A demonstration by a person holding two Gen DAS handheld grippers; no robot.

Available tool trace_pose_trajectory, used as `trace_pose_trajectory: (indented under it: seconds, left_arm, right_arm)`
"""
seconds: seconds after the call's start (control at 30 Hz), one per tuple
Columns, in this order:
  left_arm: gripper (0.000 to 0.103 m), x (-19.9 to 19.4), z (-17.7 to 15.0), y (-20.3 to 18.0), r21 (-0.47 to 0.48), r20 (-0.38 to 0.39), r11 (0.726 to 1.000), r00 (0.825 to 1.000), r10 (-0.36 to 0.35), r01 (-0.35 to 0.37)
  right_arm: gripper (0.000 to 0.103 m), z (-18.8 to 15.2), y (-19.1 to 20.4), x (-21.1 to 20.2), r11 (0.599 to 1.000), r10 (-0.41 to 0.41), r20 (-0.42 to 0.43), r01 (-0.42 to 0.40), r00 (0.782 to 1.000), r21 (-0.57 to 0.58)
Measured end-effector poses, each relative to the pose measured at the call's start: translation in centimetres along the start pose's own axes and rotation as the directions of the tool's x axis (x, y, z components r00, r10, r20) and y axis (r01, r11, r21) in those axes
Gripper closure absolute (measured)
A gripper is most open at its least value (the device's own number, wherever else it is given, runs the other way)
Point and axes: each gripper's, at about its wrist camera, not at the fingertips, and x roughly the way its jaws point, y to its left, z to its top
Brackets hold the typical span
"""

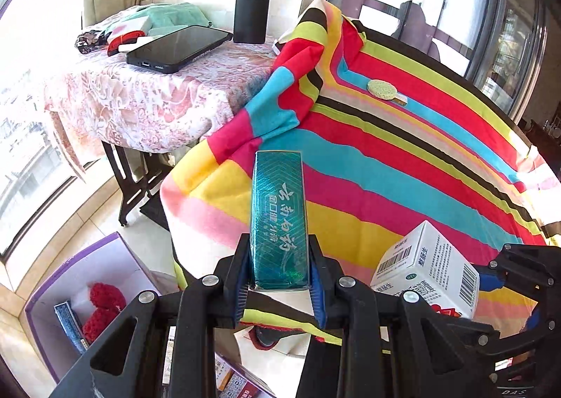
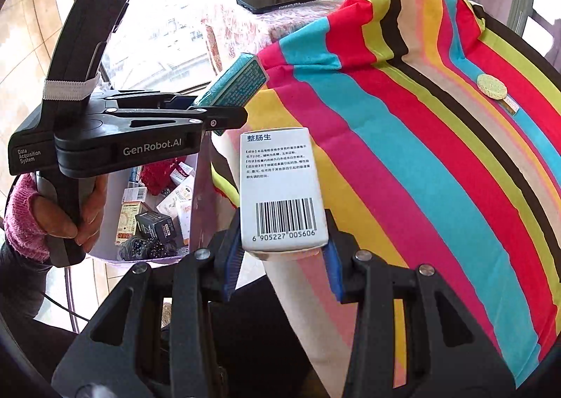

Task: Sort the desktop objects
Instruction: 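Carry the teal box and white medicine box with both tools toward the bin, then open both tools to drop the teal and white boxes into the bin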

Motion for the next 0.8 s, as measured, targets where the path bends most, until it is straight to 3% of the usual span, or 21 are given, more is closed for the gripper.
trace_pose_trajectory:
  seconds: [0.23, 0.37, 0.6, 0.8]
  left_arm:
    - [0.073, -1.7, -2.6, 8.1, -0.149, -0.027, 0.978, 0.989, 0.146, -0.149]
    - [0.073, -2.4, -3.6, 11.9, -0.221, -0.045, 0.955, 0.981, 0.190, -0.195]
    - [0.073, -3.0, -4.6, 15.7, -0.240, -0.070, 0.935, 0.965, 0.252, -0.262]
    - [0.073, -3.7, -6.1, 17.6, -0.236, -0.111, 0.918, 0.948, 0.299, -0.318]
  right_arm:
    - [0.059, 2.2, 6.2, 2.8, 0.981, 0.094, -0.032, -0.098, 0.995, -0.169]
    - [0.059, 2.6, 10.0, 4.5, 0.950, 0.159, -0.076, -0.173, 0.984, -0.258]
    - [0.059, 2.2, 15.2, 8.0, 0.898, 0.211, -0.169, -0.260, 0.963, -0.355]
    - [0.060, 2.3, 18.2, 9.6, 0.864, 0.218, -0.167, -0.270, 0.962, -0.425]
